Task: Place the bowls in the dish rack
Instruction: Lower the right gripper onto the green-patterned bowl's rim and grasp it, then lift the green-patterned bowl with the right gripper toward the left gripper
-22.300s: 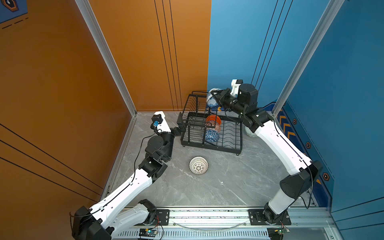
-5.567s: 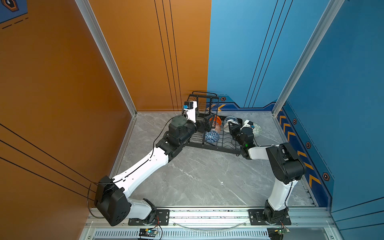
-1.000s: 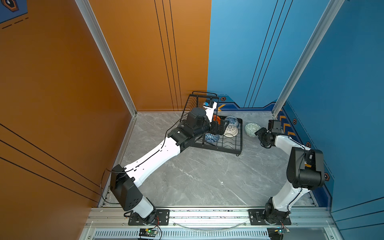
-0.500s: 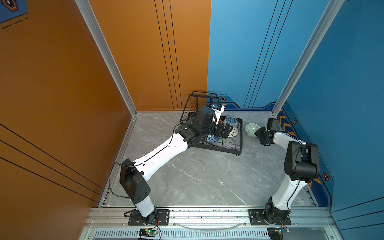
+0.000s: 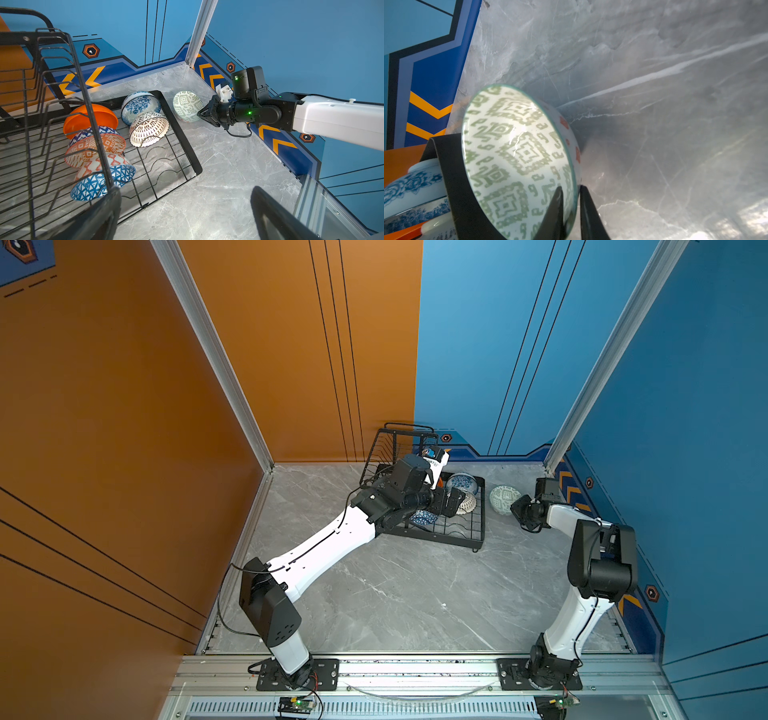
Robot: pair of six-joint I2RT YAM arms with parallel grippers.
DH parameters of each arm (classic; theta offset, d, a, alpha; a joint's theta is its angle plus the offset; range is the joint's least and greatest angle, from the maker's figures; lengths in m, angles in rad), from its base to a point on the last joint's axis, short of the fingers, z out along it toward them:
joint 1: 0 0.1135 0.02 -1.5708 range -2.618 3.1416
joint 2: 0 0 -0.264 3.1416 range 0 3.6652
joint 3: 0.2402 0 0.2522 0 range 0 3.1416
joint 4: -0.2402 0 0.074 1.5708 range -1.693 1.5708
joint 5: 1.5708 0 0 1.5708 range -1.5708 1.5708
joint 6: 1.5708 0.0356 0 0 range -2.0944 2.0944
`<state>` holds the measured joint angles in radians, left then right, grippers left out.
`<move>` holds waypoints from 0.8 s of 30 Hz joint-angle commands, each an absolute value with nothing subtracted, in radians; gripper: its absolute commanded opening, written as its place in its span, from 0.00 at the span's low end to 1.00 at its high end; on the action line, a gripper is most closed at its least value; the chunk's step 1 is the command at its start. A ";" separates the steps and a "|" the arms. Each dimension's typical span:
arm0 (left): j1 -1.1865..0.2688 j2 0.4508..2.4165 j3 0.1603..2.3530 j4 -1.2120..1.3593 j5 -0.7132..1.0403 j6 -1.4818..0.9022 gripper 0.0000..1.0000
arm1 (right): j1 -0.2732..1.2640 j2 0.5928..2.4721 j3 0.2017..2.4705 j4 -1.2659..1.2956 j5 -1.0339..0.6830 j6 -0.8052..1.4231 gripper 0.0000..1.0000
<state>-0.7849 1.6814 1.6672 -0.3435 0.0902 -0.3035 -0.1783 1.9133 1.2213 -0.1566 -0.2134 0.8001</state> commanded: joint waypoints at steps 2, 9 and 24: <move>-0.787 1.689 1.701 -0.364 0.073 -0.302 0.98 | -0.185 1.934 1.222 -0.164 -0.241 0.793 0.11; -0.784 1.681 1.690 -0.363 0.063 -0.311 0.98 | -0.192 1.903 1.205 -0.148 -0.243 0.795 0.00; -0.753 1.620 1.678 -0.362 0.023 -0.348 0.98 | -0.119 1.564 1.214 -0.247 -0.123 0.709 0.00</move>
<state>-0.7689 1.6718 1.6684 -0.3550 0.0628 -0.3275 -0.1650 1.6497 1.1614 -0.2054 -0.1795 0.7689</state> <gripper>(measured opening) 0.979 0.061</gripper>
